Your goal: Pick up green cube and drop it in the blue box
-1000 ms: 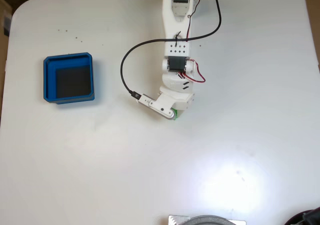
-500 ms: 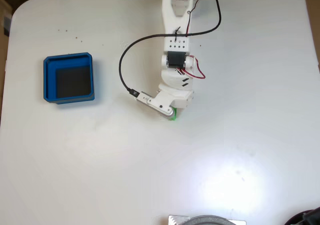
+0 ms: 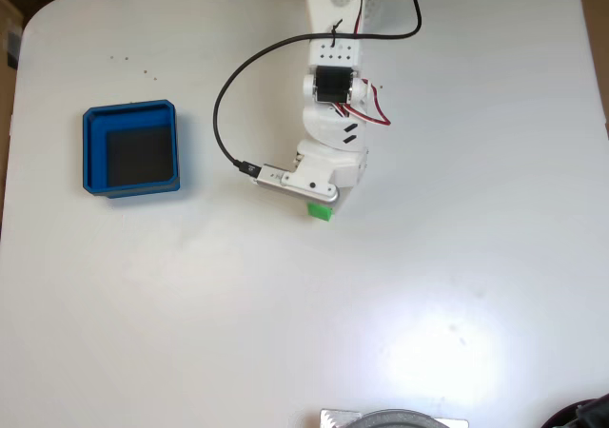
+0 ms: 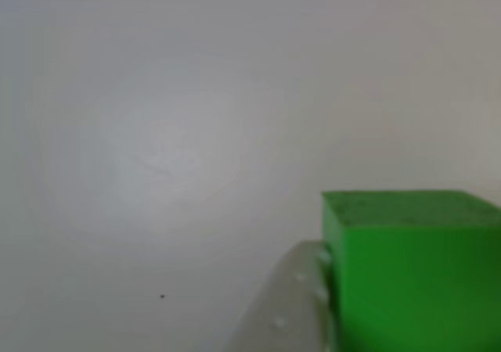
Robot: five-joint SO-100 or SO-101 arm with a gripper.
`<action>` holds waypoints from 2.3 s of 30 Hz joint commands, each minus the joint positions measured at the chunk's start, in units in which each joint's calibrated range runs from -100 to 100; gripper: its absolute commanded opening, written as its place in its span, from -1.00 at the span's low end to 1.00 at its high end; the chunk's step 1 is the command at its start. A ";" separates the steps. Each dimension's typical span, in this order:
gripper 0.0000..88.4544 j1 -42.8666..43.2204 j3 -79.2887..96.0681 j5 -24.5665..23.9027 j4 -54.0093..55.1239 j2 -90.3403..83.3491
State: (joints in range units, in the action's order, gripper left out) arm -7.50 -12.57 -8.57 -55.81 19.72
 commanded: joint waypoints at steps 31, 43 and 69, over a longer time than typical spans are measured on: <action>-0.98 -31.74 -2.87 4.20 -0.16 -15.95; -0.98 -34.79 -3.85 4.15 0.82 -8.18; -0.98 -36.54 -29.26 4.15 5.96 16.15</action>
State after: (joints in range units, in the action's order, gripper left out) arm -43.55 -36.73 -4.62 -51.43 36.76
